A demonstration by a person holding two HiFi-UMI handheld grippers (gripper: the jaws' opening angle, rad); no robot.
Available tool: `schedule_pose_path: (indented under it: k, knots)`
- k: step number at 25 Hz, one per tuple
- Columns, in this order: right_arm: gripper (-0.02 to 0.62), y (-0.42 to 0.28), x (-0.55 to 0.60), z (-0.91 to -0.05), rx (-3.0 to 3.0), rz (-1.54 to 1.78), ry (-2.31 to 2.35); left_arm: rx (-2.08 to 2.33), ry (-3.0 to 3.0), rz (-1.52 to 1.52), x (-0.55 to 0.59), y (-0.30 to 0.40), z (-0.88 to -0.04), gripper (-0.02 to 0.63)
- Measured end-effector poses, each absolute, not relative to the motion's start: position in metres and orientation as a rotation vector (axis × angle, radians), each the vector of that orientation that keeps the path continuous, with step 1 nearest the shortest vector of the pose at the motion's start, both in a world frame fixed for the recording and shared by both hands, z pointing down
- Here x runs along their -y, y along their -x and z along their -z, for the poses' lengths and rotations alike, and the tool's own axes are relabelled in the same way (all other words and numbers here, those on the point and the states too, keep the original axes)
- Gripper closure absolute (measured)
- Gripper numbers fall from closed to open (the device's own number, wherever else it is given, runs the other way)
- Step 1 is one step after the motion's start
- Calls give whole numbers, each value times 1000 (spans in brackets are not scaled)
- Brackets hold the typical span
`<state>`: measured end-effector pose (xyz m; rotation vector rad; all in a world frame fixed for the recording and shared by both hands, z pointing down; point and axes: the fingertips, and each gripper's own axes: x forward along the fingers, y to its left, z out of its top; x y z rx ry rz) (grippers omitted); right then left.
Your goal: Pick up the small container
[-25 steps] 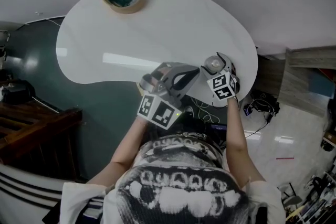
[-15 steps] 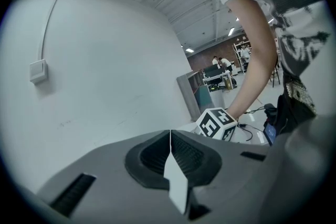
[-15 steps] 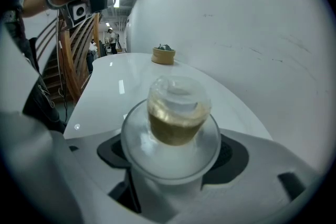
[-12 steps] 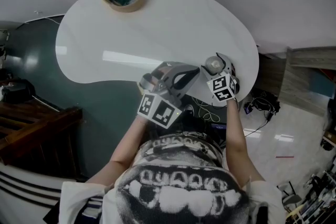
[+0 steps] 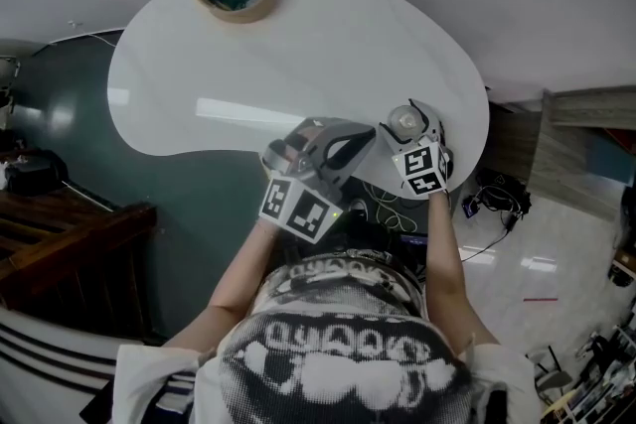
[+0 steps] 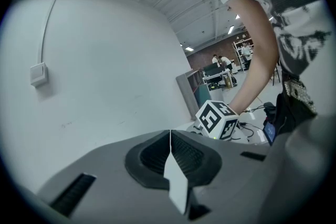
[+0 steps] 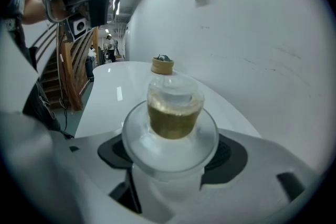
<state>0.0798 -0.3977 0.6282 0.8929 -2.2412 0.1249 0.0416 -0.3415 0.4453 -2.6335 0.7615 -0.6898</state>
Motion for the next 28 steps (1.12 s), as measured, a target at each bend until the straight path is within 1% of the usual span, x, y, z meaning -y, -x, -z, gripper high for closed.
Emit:
schedule_pose_path:
  k: [13, 28]
  knots:
    - [249, -86, 378, -565, 2307, -13, -910, -776, 2611, 678, 313, -55, -436, 601]
    - [249, -96, 293, -522, 2373, 73, -900, -854, 2570, 685, 242, -59, -427, 601]
